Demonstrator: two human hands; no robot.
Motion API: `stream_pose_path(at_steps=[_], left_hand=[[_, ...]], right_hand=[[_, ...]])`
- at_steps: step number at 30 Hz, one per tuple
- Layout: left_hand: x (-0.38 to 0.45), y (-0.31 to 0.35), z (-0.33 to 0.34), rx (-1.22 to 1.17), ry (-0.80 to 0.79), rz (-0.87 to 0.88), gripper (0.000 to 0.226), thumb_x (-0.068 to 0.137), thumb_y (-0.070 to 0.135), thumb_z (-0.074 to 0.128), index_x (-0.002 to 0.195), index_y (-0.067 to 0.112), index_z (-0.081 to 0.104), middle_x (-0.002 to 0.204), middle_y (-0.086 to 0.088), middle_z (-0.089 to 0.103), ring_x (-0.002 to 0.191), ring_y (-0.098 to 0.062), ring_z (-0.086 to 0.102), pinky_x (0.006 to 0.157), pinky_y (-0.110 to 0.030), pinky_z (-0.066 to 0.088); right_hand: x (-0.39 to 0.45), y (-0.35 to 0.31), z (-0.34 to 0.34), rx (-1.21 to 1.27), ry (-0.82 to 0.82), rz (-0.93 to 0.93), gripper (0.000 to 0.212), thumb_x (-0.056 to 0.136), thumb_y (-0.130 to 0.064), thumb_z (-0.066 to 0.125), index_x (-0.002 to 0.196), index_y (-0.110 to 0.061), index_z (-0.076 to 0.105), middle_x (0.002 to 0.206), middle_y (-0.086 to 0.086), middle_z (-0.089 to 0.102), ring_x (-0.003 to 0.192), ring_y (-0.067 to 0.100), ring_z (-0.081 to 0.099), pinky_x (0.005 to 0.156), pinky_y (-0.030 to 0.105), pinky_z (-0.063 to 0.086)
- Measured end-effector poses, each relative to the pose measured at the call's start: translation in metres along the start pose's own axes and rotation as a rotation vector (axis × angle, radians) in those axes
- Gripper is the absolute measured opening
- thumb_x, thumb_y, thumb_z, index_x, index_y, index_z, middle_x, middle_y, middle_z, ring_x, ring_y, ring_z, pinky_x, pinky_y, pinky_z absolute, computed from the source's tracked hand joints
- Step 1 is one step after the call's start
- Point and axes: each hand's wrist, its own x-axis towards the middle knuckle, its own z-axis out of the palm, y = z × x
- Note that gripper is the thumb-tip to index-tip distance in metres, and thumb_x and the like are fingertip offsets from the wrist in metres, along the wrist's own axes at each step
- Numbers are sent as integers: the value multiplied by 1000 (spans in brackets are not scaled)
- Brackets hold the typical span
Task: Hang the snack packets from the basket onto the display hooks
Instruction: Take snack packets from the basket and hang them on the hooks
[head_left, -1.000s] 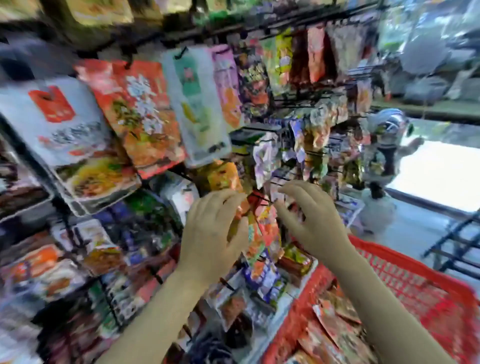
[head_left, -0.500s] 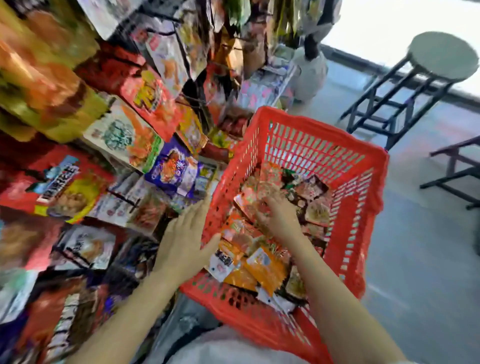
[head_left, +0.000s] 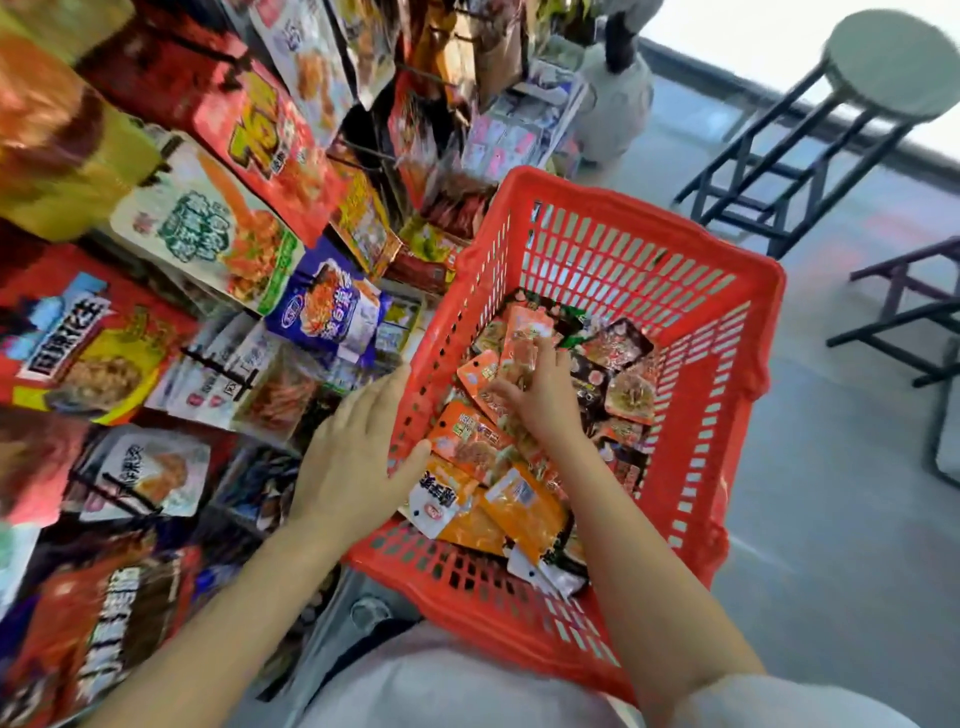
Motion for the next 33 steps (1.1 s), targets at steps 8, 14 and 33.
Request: stream_pose_path(at_steps=[8,14,33], left_hand=[[1,0,-1,-45,5,11,81,92,65,22,162,26,10,164,0,28,150,-24,23,118,-48,29],[11,7,-5,-21,20,6,83,91,67,22,159,20,20,165,0,26,152,-21,19,121,-48,25],[59,31,-13,33,19,54,80,92,60,30,162,24,15,166,-3,24,152,-26,25,119,-48,27]], right_hand=[[13,4,11,-115,22,111,63,79,-51,78,126,-16,56,146,17,35,138,36,33,111,52,35],[14,-3,7,-21,-13,142,89,77,-32,87,149,-23,35,160,23,12,151,37,7,118,53,21],[14,38,-49,-31,121,456,48,95,-38,68,135,-12,59,165,19,13,153,36,5,120,46,21]])
